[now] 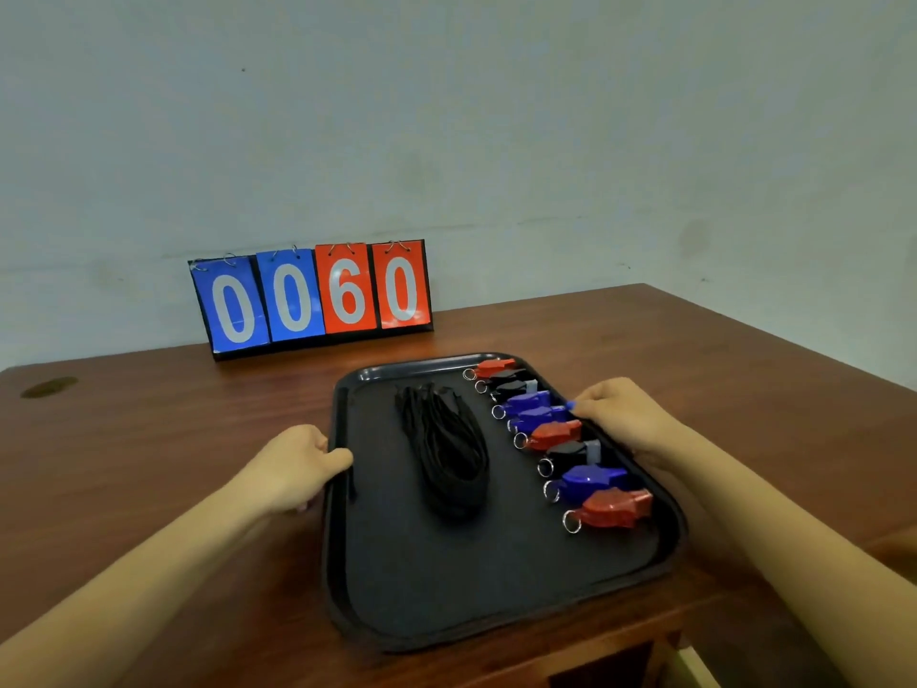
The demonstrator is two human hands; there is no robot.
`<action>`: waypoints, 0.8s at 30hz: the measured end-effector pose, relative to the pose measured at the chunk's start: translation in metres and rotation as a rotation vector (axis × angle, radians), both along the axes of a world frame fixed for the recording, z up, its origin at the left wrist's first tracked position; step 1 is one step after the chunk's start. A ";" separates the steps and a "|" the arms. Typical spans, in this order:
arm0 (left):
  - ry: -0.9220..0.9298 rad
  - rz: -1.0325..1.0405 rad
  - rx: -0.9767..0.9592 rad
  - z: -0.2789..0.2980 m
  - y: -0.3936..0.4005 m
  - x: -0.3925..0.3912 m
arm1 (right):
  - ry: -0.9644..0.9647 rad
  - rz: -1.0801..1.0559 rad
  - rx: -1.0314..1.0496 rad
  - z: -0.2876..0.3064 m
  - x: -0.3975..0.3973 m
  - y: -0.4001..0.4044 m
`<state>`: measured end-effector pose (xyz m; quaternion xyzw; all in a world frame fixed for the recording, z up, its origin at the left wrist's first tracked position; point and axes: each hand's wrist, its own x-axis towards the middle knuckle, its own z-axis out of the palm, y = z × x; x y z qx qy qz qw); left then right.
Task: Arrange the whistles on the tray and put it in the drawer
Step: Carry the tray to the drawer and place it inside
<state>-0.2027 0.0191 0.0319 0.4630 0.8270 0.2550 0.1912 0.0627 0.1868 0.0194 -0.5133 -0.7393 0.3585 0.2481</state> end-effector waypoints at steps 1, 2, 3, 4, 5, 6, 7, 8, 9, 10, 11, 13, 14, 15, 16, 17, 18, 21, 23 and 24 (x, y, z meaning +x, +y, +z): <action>-0.006 -0.010 0.029 0.004 -0.002 0.007 | 0.046 -0.006 -0.011 0.003 0.009 -0.002; -0.010 -0.024 0.054 0.007 -0.002 0.014 | 0.068 -0.010 -0.011 0.008 0.019 -0.004; -0.014 -0.044 0.080 0.010 -0.002 0.022 | 0.078 -0.014 0.001 0.011 0.030 -0.006; -0.023 -0.066 0.109 0.012 -0.002 0.030 | 0.086 -0.022 0.015 0.015 0.042 -0.008; -0.037 -0.081 0.141 0.013 -0.001 0.038 | 0.097 -0.038 0.026 0.019 0.056 -0.011; -0.052 -0.093 0.165 0.014 0.001 0.048 | 0.109 -0.055 0.030 0.023 0.070 -0.015; -0.071 -0.113 0.177 0.016 0.002 0.059 | 0.126 -0.073 0.030 0.027 0.085 -0.019; -0.100 -0.142 0.179 0.018 0.002 0.071 | 0.146 -0.096 0.028 0.029 0.101 -0.024; -0.139 -0.177 0.180 0.020 0.003 0.085 | 0.159 -0.127 0.031 0.031 0.119 -0.030; -0.182 -0.212 0.182 0.023 0.004 0.100 | 0.159 -0.163 0.039 0.033 0.137 -0.036; -0.222 -0.248 0.187 0.025 0.004 0.117 | 0.156 -0.199 0.053 0.033 0.156 -0.043; -0.289 -0.314 0.216 0.027 0.006 0.149 | 0.156 -0.270 0.067 0.034 0.193 -0.058; -0.322 -0.336 0.233 0.026 0.006 0.164 | 0.156 -0.308 0.061 0.033 0.210 -0.066; -0.356 -0.355 0.249 0.024 0.007 0.178 | 0.150 -0.344 0.053 0.031 0.227 -0.074; -0.388 -0.375 0.261 0.022 0.007 0.193 | 0.141 -0.380 0.040 0.030 0.246 -0.083; -0.414 -0.396 0.268 0.018 0.006 0.208 | 0.138 -0.416 0.024 0.028 0.263 -0.091; -0.442 -0.416 0.278 0.013 0.005 0.222 | 0.138 -0.445 0.008 0.026 0.280 -0.099; -0.549 -0.453 0.283 -0.005 0.001 0.260 | 0.136 -0.533 -0.002 0.022 0.318 -0.128; -0.593 -0.491 0.263 -0.016 -0.001 0.280 | 0.150 -0.595 0.000 0.019 0.336 -0.149; -0.618 -0.509 0.243 -0.022 -0.002 0.289 | 0.140 -0.616 -0.007 0.016 0.345 -0.160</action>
